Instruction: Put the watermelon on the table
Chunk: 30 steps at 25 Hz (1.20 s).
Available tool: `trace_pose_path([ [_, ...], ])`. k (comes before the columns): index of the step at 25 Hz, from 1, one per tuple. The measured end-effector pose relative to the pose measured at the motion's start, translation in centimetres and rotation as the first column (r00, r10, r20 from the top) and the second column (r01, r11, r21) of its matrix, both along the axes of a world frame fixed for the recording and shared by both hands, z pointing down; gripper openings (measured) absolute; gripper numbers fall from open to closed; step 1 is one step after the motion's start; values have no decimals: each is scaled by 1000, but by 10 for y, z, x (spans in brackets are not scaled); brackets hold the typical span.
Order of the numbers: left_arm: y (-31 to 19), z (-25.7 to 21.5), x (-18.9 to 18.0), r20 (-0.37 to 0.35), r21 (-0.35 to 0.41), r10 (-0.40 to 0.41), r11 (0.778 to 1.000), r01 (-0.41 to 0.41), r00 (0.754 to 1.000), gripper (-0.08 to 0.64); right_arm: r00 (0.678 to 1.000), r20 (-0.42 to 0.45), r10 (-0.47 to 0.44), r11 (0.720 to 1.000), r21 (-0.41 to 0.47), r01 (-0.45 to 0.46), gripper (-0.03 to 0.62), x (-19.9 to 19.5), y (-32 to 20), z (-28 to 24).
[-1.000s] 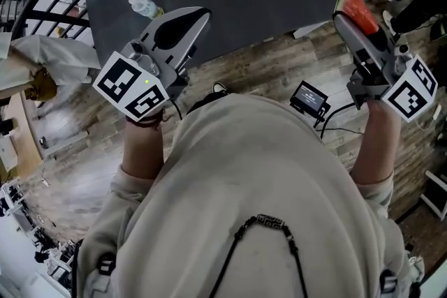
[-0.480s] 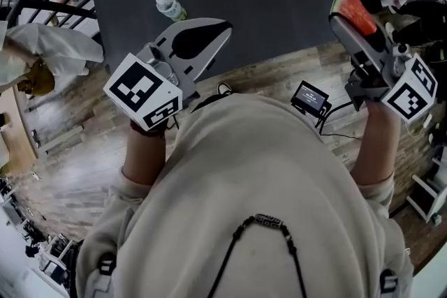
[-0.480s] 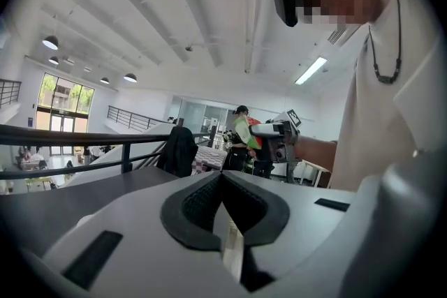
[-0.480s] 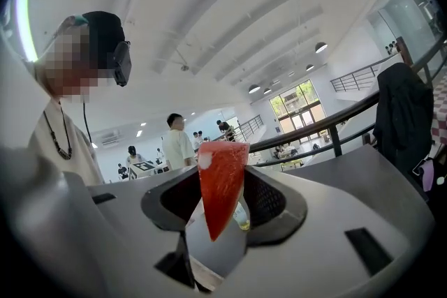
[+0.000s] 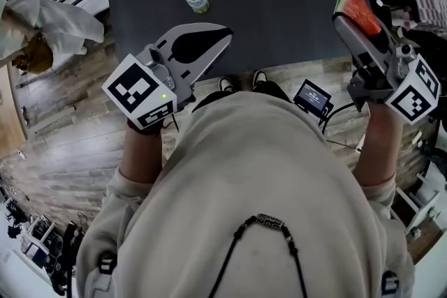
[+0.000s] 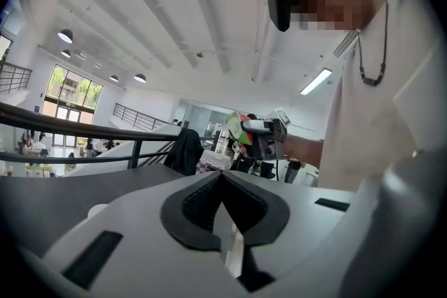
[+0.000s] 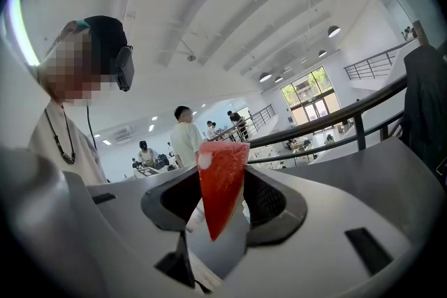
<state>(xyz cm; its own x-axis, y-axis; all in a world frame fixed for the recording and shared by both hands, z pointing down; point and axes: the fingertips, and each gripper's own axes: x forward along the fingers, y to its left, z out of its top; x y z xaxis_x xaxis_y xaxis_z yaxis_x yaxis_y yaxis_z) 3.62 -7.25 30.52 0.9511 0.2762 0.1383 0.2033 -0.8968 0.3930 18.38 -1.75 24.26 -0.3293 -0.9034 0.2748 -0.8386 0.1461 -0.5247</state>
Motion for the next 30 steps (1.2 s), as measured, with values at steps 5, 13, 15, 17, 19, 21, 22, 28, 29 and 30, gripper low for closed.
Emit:
trace_pose_path([
  [5,-1,-11,-9,-31,8,-39,999,39,999,6,998,7,-55,998,19,55,193,-7,-13,-4],
  [13,-23,-14,-1,-10,31,-155,987,156,988,6,988,34,-153,987,65,150,193,6,-51,-1],
  [15,-26,-18,8,-12,27,-172,985,172,985,6,983,26,-180,980,87,177,193,13,-61,-6],
  [17,-24,-22,16,-12,26,-176,984,176,984,6,982,37,-188,979,93,183,193,21,-61,-8],
  [19,-15,-28,14,-12,16,-180,983,180,984,6,981,56,-186,980,86,181,193,19,-50,-9],
  [21,-5,-33,6,-15,1,-186,983,186,983,6,980,64,-188,980,80,183,193,10,-40,-11],
  [22,-2,-35,5,-15,-1,-188,982,188,982,6,979,66,-191,979,79,185,193,7,-37,-13],
  [28,-18,-64,32,-73,59,-269,960,274,960,6,970,96,-224,972,98,215,193,25,-48,-10],
  [29,-17,-65,36,-74,60,-283,956,288,956,6,967,103,-232,970,99,222,193,27,-47,-6],
  [30,-13,-64,38,-63,58,-291,954,294,955,6,965,114,-237,969,98,227,193,27,-44,0],
])
